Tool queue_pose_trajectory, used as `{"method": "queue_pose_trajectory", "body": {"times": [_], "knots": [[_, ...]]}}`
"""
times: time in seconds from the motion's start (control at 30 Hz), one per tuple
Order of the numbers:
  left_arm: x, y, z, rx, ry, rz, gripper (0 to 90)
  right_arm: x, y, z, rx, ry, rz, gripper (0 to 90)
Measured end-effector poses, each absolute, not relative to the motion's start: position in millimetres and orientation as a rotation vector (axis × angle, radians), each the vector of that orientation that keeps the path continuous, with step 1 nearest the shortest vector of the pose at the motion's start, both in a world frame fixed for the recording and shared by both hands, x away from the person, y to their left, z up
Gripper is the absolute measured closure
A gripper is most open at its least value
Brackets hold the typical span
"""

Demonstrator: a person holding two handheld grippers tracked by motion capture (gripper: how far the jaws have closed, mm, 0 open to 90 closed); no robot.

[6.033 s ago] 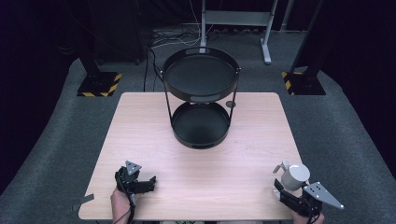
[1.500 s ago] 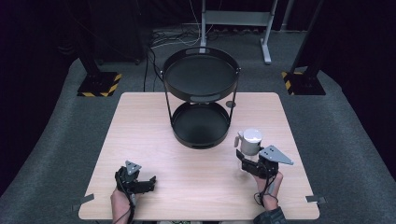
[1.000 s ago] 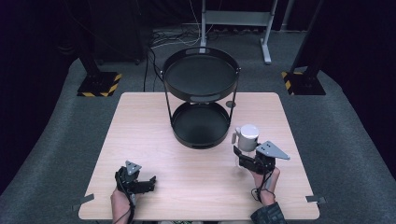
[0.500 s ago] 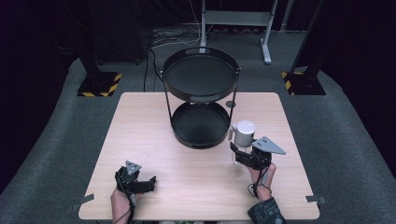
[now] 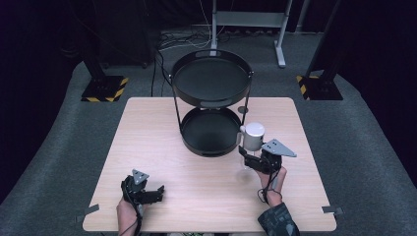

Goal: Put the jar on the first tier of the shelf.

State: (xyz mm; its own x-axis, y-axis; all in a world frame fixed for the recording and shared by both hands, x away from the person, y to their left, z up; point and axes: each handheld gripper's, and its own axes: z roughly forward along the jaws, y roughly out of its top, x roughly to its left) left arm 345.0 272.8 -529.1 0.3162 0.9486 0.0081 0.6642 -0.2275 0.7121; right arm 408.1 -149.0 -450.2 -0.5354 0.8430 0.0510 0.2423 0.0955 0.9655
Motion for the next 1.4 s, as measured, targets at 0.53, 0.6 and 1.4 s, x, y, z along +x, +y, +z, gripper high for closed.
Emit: {"method": "queue_pose_trajectory", "body": {"times": [0.53, 0.6, 1.4], "knots": [[345.4, 273.3, -529.1, 1.977, 1.423, 0.594, 0.8, 421.7, -137.9, -444.8, 1.051, 1.845, 1.471, 30.2], [345.4, 273.4, -529.1, 1.978, 1.423, 0.594, 0.8, 423.3, -136.8, -444.1, 1.052, 1.841, 1.473, 30.2], [345.4, 273.4, -529.2, 1.977, 1.422, 0.593, 0.8, 443.0, -120.0, -435.3, 1.041, 1.825, 1.485, 30.2]]}}
